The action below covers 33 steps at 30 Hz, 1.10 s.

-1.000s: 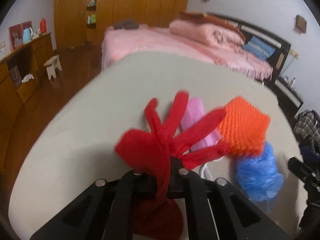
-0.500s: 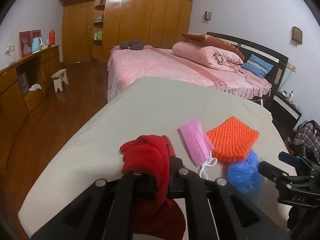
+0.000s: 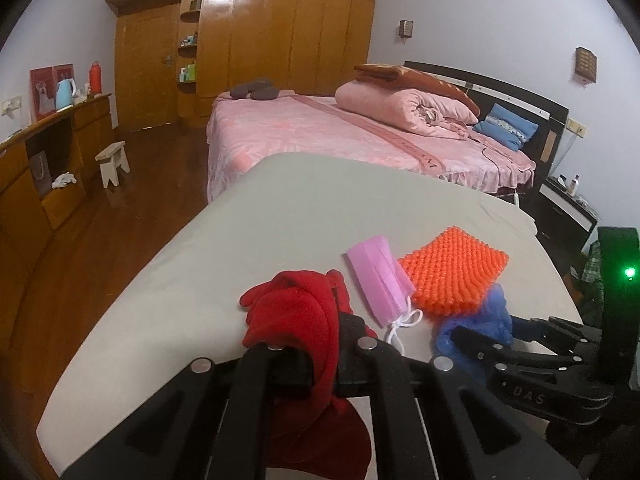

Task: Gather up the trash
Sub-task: 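Grasp the blue plastic bag with the right tool while the left tool holds the glove, then carry the red glove and blue bag over the bin and open both tools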

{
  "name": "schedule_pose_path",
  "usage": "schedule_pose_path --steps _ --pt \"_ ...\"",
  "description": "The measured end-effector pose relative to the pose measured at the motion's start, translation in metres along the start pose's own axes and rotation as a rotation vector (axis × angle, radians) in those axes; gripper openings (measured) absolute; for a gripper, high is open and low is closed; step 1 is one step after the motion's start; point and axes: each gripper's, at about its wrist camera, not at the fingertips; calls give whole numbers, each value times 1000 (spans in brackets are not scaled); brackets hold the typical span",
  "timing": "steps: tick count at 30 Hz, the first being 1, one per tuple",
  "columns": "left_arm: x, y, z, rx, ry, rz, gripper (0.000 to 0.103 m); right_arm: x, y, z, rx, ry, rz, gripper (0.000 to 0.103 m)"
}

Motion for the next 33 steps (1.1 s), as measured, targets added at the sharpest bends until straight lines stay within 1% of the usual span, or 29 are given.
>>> schedule_pose_path --steps 7,18,25,33 --pt "9 -17 -3 -23 -16 33 6 28 -12 0 -18 -31 -3 51" --pt "32 -54 -11 -66 -50 106 6 77 -37 8 -43 -100 50 51" --pt "45 -80 -17 -86 -71 164 6 109 -56 8 -65 -153 90 51" --pt "60 -117 -25 -119 -96 235 5 138 -76 14 -92 -195 124 51"
Point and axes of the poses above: each gripper's, at about its wrist camera, not at the fingertips, and x roughly against the way its jaws point, y to its left, z to its underside, and after that the axes turned 5 degrees about -z, right-handed
